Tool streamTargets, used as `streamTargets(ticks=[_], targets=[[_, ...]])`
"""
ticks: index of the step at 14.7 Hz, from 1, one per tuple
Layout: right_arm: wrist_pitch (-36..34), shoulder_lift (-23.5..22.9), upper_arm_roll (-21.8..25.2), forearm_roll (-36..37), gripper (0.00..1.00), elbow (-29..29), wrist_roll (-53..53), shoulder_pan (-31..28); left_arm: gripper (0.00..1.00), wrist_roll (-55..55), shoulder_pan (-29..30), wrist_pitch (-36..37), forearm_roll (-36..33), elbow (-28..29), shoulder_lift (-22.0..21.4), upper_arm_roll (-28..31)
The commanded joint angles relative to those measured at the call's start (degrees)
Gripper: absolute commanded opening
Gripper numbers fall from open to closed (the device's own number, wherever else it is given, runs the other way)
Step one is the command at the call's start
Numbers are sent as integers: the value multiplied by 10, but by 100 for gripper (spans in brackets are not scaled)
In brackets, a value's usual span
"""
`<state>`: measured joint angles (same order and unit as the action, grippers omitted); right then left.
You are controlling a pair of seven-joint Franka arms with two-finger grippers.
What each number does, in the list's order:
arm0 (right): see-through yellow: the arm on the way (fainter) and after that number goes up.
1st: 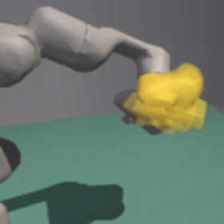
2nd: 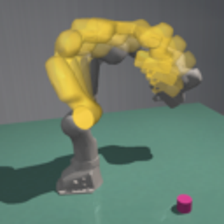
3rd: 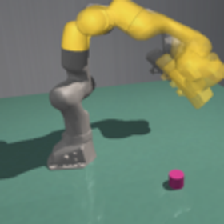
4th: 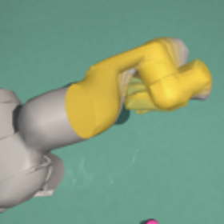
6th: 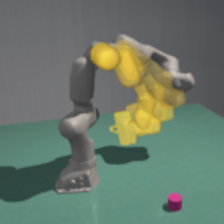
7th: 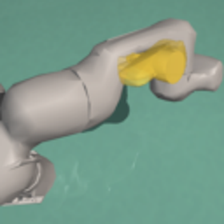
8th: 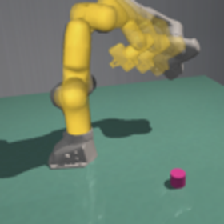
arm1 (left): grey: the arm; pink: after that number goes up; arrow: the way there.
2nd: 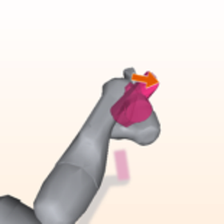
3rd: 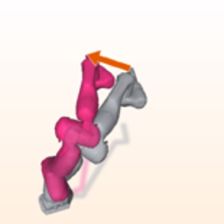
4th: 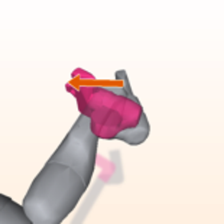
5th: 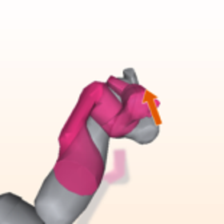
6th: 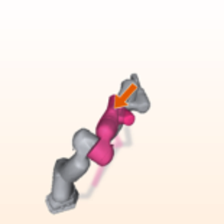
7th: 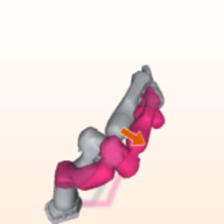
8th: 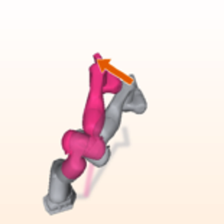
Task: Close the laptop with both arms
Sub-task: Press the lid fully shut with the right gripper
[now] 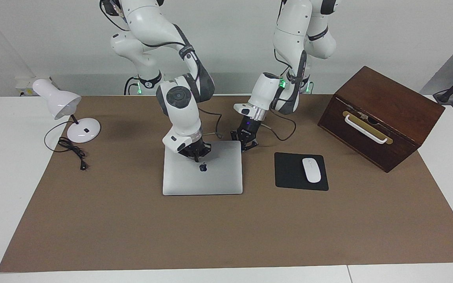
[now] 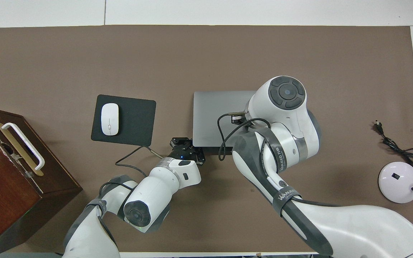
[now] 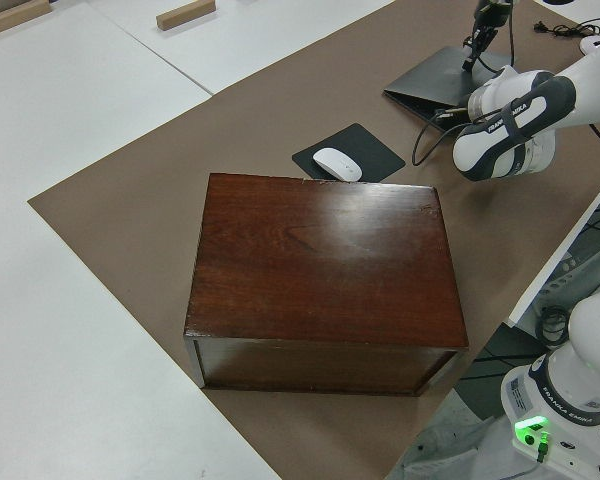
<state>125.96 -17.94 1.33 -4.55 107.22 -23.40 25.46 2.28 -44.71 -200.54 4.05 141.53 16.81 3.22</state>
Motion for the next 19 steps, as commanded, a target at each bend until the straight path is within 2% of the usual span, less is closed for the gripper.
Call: streamTargets(ticks=[1, 7, 14, 19], targets=[[19, 7, 0, -17, 0, 18, 13, 3, 0, 26, 1, -1, 9, 18, 16, 7], [-8, 11, 0, -17, 0, 11, 13, 3, 0, 27, 1, -1, 9, 18, 19, 7], [-108, 47, 2, -17, 0, -33, 28, -17, 0, 31, 1, -1, 9, 20, 19, 7], [-126, 79, 7, -6, 0, -40, 77, -42, 0, 36, 1, -1, 9, 22, 19, 7]])
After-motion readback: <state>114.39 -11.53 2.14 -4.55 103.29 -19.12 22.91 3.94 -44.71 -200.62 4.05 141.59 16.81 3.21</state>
